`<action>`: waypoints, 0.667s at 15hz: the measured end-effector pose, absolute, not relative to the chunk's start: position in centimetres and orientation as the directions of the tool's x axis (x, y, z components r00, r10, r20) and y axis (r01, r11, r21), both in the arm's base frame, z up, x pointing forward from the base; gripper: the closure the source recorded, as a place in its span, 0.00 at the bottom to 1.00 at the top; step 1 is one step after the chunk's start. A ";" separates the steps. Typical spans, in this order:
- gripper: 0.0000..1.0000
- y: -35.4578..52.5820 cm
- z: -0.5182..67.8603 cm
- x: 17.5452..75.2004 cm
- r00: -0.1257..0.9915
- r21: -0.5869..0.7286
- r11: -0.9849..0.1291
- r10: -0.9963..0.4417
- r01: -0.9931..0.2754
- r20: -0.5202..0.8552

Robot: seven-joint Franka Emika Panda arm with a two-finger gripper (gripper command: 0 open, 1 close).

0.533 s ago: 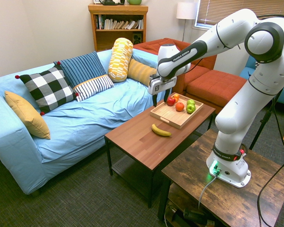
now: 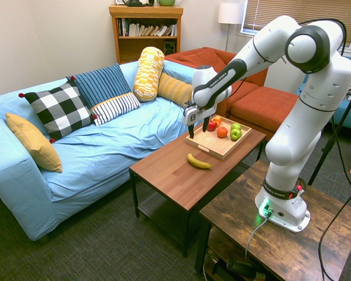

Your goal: Put banana in the tray

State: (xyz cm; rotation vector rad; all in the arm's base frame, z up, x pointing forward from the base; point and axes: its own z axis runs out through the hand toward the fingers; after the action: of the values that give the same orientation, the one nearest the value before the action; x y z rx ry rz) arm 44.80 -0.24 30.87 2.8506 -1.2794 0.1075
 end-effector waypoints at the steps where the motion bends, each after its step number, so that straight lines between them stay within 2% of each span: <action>1: 0.00 -0.9 28.9 45.2 0.657 -0.008 -0.659 -0.751 -0.752 0.064; 10: 0.00 -3.8 14.8 49.6 0.596 0.077 -0.596 -0.803 -0.799 -0.021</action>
State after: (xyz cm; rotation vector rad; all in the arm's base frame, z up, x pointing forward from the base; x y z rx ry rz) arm 49.60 -3.80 14.80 2.7528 -1.3829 -0.0822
